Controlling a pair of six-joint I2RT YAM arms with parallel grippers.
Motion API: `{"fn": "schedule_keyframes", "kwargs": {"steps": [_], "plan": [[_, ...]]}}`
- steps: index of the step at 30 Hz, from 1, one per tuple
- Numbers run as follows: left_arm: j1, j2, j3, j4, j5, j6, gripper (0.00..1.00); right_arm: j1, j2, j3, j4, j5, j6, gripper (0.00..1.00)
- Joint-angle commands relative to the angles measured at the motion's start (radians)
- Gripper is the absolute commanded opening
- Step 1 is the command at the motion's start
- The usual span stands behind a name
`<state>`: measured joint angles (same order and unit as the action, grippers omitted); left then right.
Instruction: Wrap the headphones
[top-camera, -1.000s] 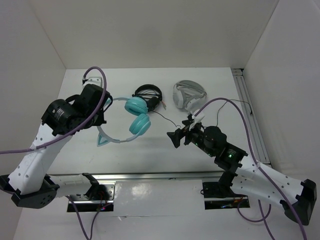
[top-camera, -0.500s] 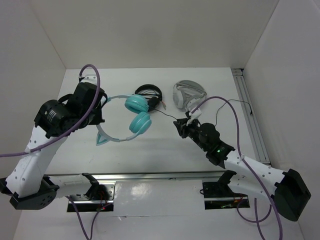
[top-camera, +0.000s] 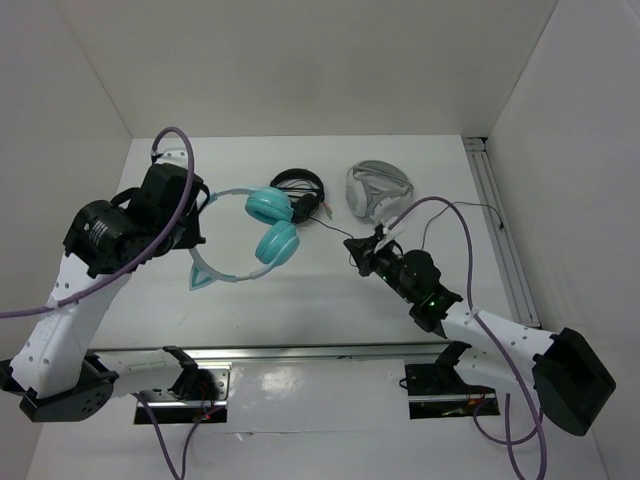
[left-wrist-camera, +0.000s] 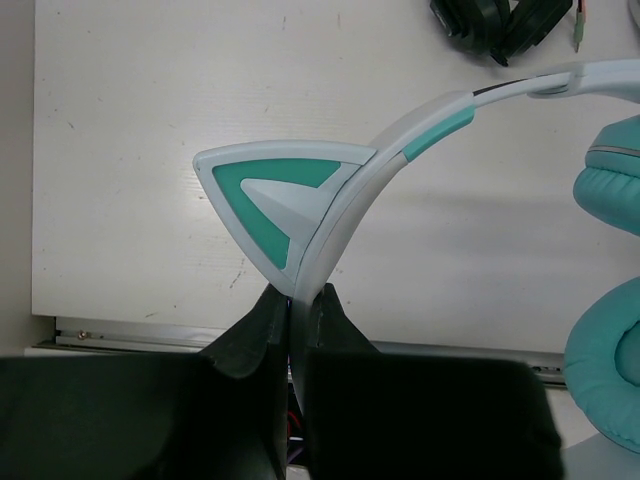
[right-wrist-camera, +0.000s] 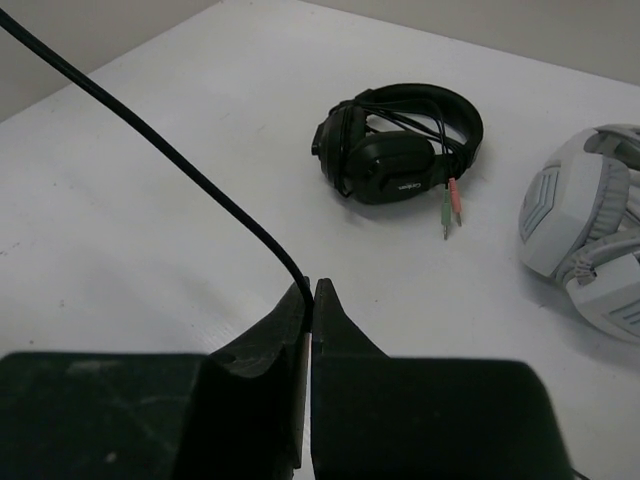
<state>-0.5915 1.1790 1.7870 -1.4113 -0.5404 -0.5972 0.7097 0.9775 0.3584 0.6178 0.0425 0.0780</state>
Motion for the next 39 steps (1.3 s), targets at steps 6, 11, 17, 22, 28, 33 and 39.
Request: {"fn": "schedule_keyframes", "kwargs": {"steps": [6, 11, 17, 22, 28, 33, 39], "plan": [[0.015, -0.021, -0.017, 0.061, -0.182, -0.056, 0.0, 0.034, -0.034, 0.062, -0.153, 0.14, 0.018, 0.0], [-0.007, 0.013, -0.24, 0.212, -0.234, 0.01, 0.0, 0.112, -0.213, 0.117, -0.378, 0.376, 0.011, 0.0], [-0.204, 0.237, -0.369, 0.261, -0.259, 0.014, 0.0, 0.296, -0.174, 0.26, -0.535, 0.445, -0.084, 0.0], [-0.378, 0.375, -0.38, 0.307, -0.273, 0.075, 0.0, 0.399, -0.142, 0.289, -0.581, 0.47, -0.127, 0.0], [-0.43, 0.251, -0.429, 0.464, -0.071, 0.238, 0.0, 0.483, -0.142, 0.271, -0.581, 0.563, -0.148, 0.0], [-0.45, 0.051, -0.508, 0.566, 0.224, 0.362, 0.0, 0.53, -0.142, 0.271, -0.581, 0.536, -0.169, 0.0], [-0.49, 0.022, -0.508, 0.575, 0.379, 0.405, 0.0, 0.53, -0.207, 0.232, -0.492, 0.416, -0.214, 0.03]]}}
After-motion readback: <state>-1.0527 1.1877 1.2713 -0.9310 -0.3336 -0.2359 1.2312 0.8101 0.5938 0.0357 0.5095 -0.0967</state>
